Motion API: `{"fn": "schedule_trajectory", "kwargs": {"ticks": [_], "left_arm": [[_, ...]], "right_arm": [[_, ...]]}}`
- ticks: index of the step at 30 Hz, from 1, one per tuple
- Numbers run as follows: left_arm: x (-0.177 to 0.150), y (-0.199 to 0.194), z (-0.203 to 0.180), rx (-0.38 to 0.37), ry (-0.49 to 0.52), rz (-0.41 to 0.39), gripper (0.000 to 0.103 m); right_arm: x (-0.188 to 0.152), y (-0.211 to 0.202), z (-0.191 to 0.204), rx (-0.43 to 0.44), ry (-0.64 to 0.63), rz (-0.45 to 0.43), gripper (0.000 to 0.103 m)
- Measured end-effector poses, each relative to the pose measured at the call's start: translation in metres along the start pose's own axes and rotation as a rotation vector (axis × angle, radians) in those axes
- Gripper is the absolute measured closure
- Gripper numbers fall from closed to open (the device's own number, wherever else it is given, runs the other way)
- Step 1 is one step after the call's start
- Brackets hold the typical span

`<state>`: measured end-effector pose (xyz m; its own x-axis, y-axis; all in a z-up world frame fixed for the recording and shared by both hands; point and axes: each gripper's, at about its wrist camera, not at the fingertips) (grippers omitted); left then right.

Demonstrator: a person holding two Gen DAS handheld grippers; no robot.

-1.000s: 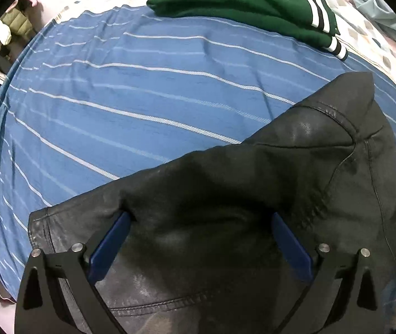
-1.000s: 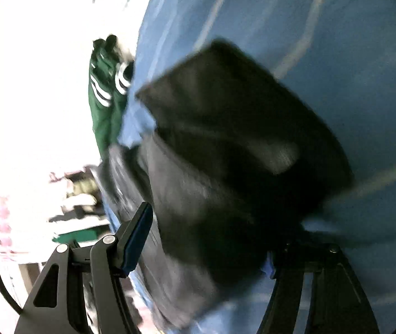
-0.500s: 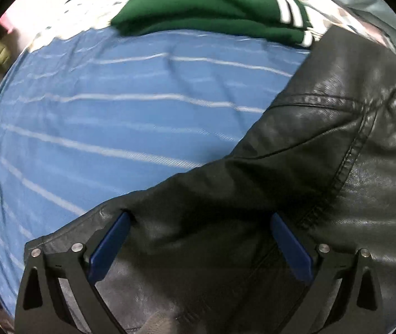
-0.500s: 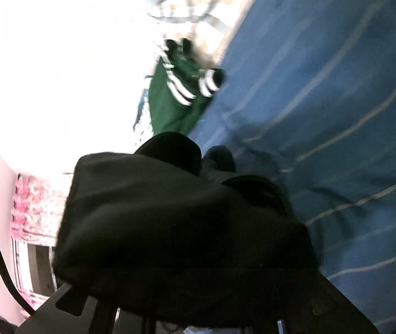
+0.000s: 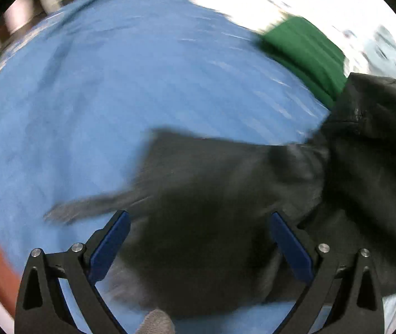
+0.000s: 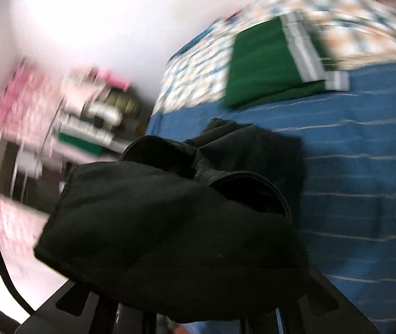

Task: Fold large clothes

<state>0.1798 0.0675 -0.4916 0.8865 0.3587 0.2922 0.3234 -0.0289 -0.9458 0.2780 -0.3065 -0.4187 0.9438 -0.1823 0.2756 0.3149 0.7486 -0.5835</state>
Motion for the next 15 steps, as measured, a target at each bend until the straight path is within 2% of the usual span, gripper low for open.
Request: {"fn": "schedule_trajectory", "kwargs": {"ticks": [4, 8, 12, 14, 15], "left_arm": [[-0.053, -0.038, 0.088, 0.145, -0.161, 0.019, 0.0], [-0.098, -0.051, 0.135, 0.248, -0.28, 0.041, 0.0], [-0.122, -0.06, 0.163, 0.287, -0.373, 0.037, 0.0], [-0.13, -0.069, 0.17, 0.283, -0.406, 0.026, 0.0], [-0.131, -0.075, 0.171, 0.279, -0.42, 0.015, 0.0]], "right_arm": [[-0.041, 0.091, 0.065, 0.003, -0.153, 0.173, 0.088], [-0.11, 0.194, 0.098, -0.077, -0.266, 0.377, 0.088], [-0.171, 0.268, 0.096, -0.236, -0.312, 0.574, 0.084], [-0.184, 0.279, 0.098, -0.285, -0.354, 0.613, 0.081], [-0.181, 0.279, 0.102, -0.283, -0.376, 0.614, 0.08]]}}
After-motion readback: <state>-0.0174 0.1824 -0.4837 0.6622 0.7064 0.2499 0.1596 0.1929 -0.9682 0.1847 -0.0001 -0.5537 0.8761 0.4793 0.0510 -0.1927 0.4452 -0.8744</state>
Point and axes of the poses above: each gripper's, at about its wrist camera, not at the fingertips, and y roughly the way its jaws point, z to its left, x to its top, and after that the axes turned 6 degrees about y, right-handed
